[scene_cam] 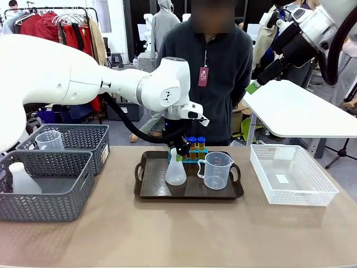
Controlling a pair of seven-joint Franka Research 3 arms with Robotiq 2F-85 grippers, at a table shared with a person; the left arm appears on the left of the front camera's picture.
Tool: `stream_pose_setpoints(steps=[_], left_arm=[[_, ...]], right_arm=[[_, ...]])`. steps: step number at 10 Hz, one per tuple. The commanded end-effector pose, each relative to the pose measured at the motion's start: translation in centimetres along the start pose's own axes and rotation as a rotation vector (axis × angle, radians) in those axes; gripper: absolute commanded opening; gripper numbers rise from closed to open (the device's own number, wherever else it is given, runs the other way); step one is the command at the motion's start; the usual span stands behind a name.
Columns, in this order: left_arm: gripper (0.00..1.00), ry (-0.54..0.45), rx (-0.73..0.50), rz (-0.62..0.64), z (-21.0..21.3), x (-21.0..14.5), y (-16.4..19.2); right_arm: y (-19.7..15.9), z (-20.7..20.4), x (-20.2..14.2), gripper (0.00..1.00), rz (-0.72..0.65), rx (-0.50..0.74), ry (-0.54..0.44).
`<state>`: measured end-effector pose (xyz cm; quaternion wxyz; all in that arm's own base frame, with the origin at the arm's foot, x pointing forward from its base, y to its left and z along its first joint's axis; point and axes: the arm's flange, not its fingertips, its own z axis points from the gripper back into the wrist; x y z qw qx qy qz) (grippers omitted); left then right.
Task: Prepare the laboratory tools.
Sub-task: Pick up one Small flask and place it on the Handle tray.
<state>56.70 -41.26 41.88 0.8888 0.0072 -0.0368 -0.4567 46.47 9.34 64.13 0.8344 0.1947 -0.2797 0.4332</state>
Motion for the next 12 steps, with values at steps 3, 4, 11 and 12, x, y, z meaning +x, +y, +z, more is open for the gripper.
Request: stream_pose_setpoints(steps=[3,4,11,12], left_arm=[[0.44,-0.001,0.0,-0.004,0.2,-1.0,-0.1],[0.63,0.0,0.0,-0.005,0.4,-1.1,-0.2],[1.0,-0.038,0.031,0.01,2.4,-2.0,-0.7],[1.0,-0.043,0.035,0.006,2.7,-2.1,-0.7]], right_arm=[[0.0,0.2,0.0,1.0,0.002,0.006,-0.006],[0.0,0.2,0.0,1.0,0.002,0.006,-0.006],[0.0,0.2,0.0,1.0,0.002,0.006,-0.006],[0.0,0.2,0.0,1.0,0.002,0.006,-0.006]])
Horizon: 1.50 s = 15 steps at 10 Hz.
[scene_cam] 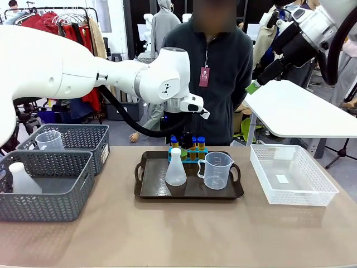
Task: Prepare the laboratory tools.
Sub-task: Pick up one Small flask and place it on the Handle tray.
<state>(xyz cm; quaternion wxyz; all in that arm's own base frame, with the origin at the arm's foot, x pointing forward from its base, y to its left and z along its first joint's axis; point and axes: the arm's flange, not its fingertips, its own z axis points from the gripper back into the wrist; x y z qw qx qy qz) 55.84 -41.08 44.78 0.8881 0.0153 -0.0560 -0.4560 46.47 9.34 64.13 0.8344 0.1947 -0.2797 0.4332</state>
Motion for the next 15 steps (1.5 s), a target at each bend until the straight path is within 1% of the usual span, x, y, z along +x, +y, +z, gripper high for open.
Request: stream_pose_setpoints(steps=[1,2,3,12,13,14,15], left_arm=[[1.0,-0.025,0.003,0.003,0.0,-1.6,-0.3],[1.0,-0.028,0.0,0.015,0.2,-1.4,-0.3],[1.0,-0.003,0.003,-0.001,0.1,-0.1,-0.1],[1.0,-0.005,0.0,-0.004,-0.1,0.1,-0.3],[1.0,0.011,-0.047,0.051,0.6,-0.2,-1.2],[1.0,0.038,-0.076,-0.06,1.6,-1.1,-0.6],[1.0,0.019,-0.098,-0.068,3.1,-1.8,-1.5]], right_arm=[[0.0,0.2,0.0,1.0,0.002,0.006,-0.006],[0.0,0.2,0.0,1.0,0.002,0.006,-0.006],[0.0,0.2,0.0,1.0,0.002,0.006,-0.006],[0.0,0.2,0.0,1.0,0.002,0.006,-0.006],[0.0,0.2,0.0,1.0,0.002,0.006,-0.006],[0.0,0.2,0.0,1.0,0.002,0.006,-0.006],[0.0,0.2,0.0,1.0,0.002,0.006,-0.006]])
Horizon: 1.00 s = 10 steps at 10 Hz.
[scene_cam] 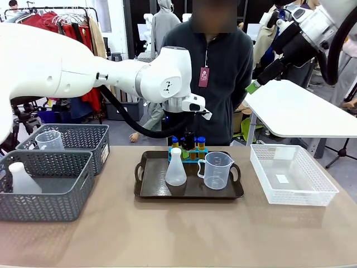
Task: Prepare the laboratory tools.
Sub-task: Pick up one Small flask and place it on the Handle tray.
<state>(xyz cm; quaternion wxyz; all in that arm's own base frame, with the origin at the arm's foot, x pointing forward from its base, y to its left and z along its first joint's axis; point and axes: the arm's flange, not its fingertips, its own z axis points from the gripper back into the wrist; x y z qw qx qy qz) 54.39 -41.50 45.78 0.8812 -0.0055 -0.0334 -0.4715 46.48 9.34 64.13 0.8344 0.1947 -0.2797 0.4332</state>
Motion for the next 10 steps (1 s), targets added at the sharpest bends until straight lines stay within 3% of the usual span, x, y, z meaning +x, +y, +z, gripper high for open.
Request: stream_pose_setpoints(steps=[1,5,10], left_arm=[[1.0,-0.043,-0.036,-0.037,2.7,-1.7,-0.8],[1.0,-0.207,-0.132,-0.156,8.7,-5.8,-2.0],[1.0,-0.359,-0.014,-0.226,15.5,-11.6,-0.9]], right_arm=[[0.0,0.2,0.0,1.0,0.002,0.006,-0.006],[0.0,0.2,0.0,1.0,0.002,0.006,-0.006],[0.0,0.2,0.0,1.0,0.002,0.006,-0.006]])
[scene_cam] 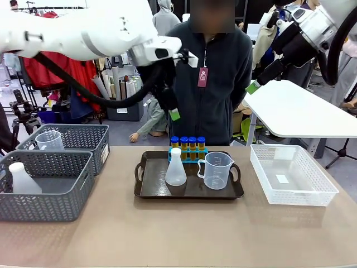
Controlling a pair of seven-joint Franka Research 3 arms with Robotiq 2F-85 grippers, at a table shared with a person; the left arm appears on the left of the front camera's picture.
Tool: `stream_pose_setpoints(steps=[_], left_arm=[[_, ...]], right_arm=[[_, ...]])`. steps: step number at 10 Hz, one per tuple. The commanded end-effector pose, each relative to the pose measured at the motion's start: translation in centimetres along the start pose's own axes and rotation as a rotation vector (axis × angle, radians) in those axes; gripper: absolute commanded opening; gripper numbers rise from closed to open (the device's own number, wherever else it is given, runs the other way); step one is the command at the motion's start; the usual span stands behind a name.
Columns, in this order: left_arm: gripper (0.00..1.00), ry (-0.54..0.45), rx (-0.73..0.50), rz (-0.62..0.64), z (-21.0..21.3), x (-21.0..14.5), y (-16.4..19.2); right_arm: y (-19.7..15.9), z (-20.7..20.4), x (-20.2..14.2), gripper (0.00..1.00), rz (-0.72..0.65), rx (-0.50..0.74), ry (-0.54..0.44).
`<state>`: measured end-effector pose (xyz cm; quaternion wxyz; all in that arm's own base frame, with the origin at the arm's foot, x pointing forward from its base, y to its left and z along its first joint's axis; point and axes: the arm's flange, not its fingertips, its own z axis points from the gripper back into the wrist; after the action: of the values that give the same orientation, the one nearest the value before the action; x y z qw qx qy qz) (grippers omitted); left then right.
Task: Prepare the laboratory tools.
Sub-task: Pick up one Small flask and place it on the Handle tray.
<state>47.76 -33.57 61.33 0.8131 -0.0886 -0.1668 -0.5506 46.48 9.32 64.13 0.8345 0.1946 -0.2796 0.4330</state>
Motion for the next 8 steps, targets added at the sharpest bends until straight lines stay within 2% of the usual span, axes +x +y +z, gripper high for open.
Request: stream_pose_setpoints(steps=[1,5,8], left_arm=[[1.0,-0.071,0.039,-0.06,1.7,-3.2,0.2],[1.0,-0.157,0.083,-0.037,6.4,-4.3,1.5],[1.0,-0.218,0.101,-0.012,7.6,-5.0,3.1]], right_arm=[[0.0,0.2,0.0,1.0,0.003,0.006,-0.006],[0.0,0.2,0.0,1.0,0.003,0.006,-0.006],[0.0,0.2,0.0,1.0,0.003,0.006,-0.006]])
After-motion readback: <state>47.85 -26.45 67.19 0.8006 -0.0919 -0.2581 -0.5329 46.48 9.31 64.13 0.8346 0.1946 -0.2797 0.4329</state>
